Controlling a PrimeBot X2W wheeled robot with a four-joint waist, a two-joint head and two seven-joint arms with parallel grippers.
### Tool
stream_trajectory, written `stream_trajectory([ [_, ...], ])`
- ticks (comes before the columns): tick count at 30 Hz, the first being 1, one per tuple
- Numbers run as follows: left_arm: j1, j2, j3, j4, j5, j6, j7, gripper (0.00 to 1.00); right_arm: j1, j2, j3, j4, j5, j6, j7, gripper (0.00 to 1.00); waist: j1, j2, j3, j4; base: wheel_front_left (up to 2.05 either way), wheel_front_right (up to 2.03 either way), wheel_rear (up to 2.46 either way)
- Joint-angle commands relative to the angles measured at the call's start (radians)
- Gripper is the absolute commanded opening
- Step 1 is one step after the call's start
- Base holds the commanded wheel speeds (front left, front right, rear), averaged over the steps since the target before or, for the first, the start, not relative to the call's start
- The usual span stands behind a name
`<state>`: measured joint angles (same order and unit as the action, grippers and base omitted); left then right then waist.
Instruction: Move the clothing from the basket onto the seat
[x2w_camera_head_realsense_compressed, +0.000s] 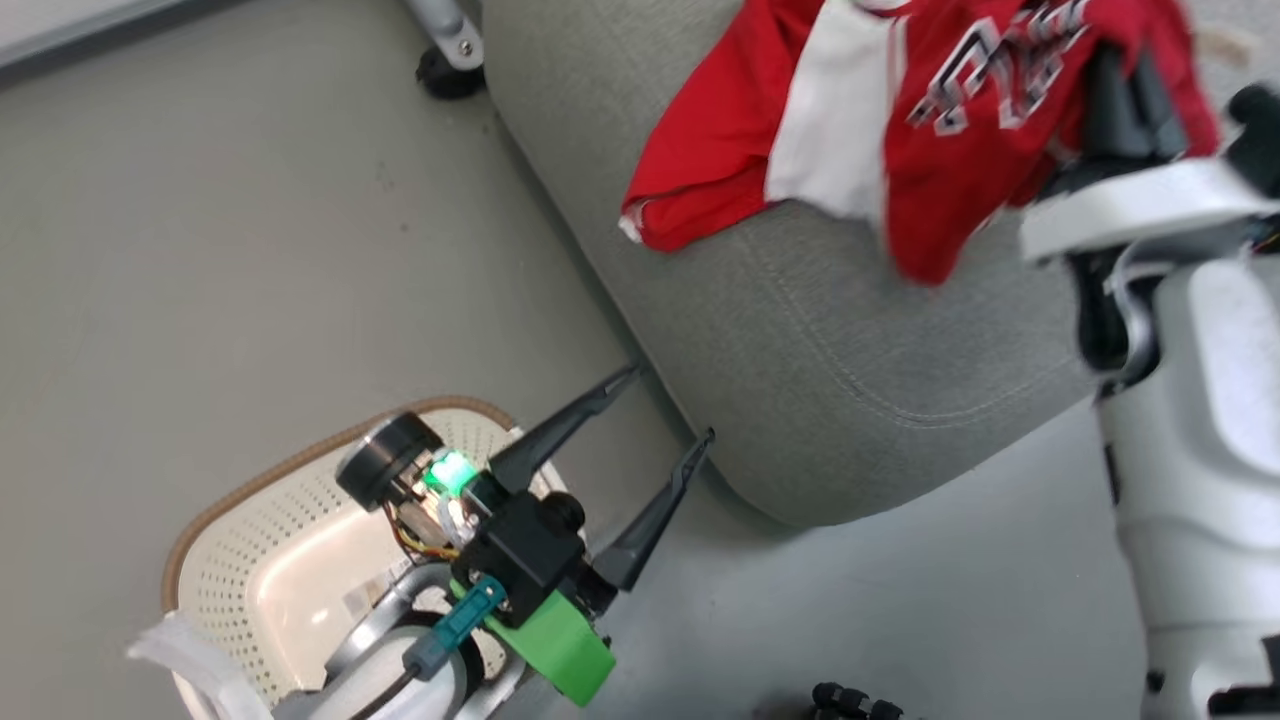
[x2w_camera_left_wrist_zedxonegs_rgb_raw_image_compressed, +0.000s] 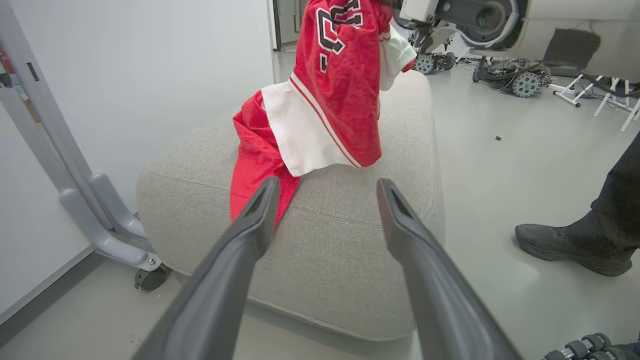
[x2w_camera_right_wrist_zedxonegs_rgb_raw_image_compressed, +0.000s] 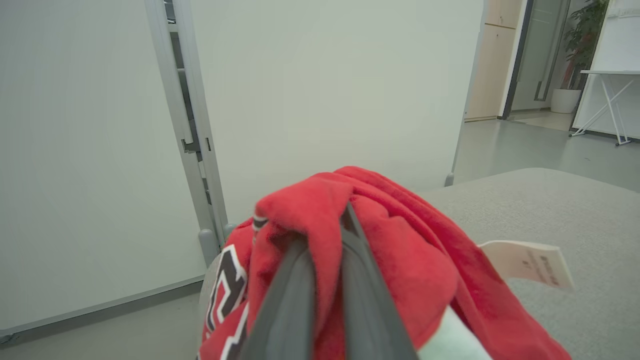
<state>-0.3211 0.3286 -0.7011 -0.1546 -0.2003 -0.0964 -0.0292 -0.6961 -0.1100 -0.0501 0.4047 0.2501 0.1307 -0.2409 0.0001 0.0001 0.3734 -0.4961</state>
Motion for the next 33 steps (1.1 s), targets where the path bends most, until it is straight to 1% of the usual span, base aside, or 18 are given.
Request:
stream_trajectory([
  [1, -0.03, 0.009, 0.002, -0.005, 0.006, -0.005, -0.005, 1.0, -0.044, -0.016, -0.025, 0.009, -0.009, 0.0, -0.007, 0.0, -0.0001, -0.0001, 0.092, 0.087, 0.0, 0.0, 0.0],
  [3, -0.054, 0.017, -0.004, -0.011, 0.012, -0.009, -0.008, 1.0, -0.108, -0.03, -0.055, 0.031, 0.005, 0.0, -0.009, 0.0, -0.0001, -0.0001, 0.124, 0.11, 0.0, 0.0, 0.0],
  [5, -0.081, 0.022, -0.01, -0.017, 0.018, -0.015, -0.01, 1.0, -0.162, -0.058, -0.083, 0.061, 0.005, 0.0, -0.012, 0.0, -0.0001, -0.0001, 0.158, 0.132, 0.0, 0.0, 0.0],
  [8, -0.114, 0.02, -0.023, -0.021, 0.016, -0.019, -0.017, 1.0, -0.228, -0.082, -0.111, 0.114, 0.005, 0.0, -0.016, 0.0, -0.0001, -0.0001, 0.203, 0.162, 0.0, 0.0, 0.0],
  [10, -0.134, 0.021, -0.032, -0.023, 0.022, -0.023, -0.026, 1.0, -0.258, -0.091, -0.129, 0.172, -0.004, 0.0, -0.018, 0.0, -0.0001, -0.0001, 0.232, 0.179, 0.0, 0.0, 0.0],
  [15, -0.168, 0.015, -0.062, -0.007, 0.026, -0.026, -0.048, 1.0, -0.295, -0.105, -0.188, 0.364, -0.05, 0.0, -0.023, 0.0, -0.0001, -0.0001, 0.273, 0.217, 0.0, 0.0, 0.0],
  [16, -0.172, 0.014, -0.065, -0.003, 0.026, -0.027, -0.053, 1.0, -0.297, -0.106, -0.203, 0.396, -0.058, 0.0, -0.024, 0.13, -0.0001, -0.0001, 0.278, 0.222, 0.0, 0.0, 0.0],
  [17, -0.176, 0.012, -0.069, 0.002, 0.024, -0.026, -0.055, 1.0, -0.298, -0.107, -0.218, 0.427, -0.067, 0.0, -0.025, 0.4, -0.0001, -0.0001, 0.282, 0.229, 0.0, 0.0, 0.0],
  [18, -0.179, 0.013, -0.07, 0.006, 0.023, -0.027, -0.06, 1.0, -0.298, -0.106, -0.229, 0.448, -0.076, 0.0, -0.024, 0.81, -0.0001, -0.0001, 0.284, 0.233, 0.0, 0.0, 0.0],
  [19, -0.182, 0.013, -0.071, 0.011, 0.023, -0.027, -0.063, 1.0, -0.295, -0.106, -0.245, 0.468, -0.087, 0.0, -0.024, 1.0, -0.0001, -0.0001, 0.286, 0.236, 0.0, 0.0, 0.0],
  [22, -0.191, 0.013, -0.07, 0.022, 0.022, -0.026, -0.075, 1.0, -0.265, -0.098, -0.279, 0.465, -0.112, 0.0, -0.025, 1.0, -0.0001, -0.0001, 0.286, 0.241, 0.0, 0.0, 0.0],
  [26, -0.19, 0.008, -0.068, 0.043, 0.021, -0.015, -0.09, 1.0, -0.196, -0.073, -0.32, 0.415, -0.132, 0.0, -0.024, 1.0, -0.0001, -0.0001, 0.262, 0.243, 0.0, 0.0, 0.0],
  [33, -0.148, -0.008, -0.051, 0.077, -0.004, 0.023, -0.133, 1.0, -0.006, -0.009, -0.333, 0.256, -0.161, 0.0, -0.024, 1.0, -0.0001, -0.0001, 0.173, 0.241, 0.0, 0.0, 0.0],
])
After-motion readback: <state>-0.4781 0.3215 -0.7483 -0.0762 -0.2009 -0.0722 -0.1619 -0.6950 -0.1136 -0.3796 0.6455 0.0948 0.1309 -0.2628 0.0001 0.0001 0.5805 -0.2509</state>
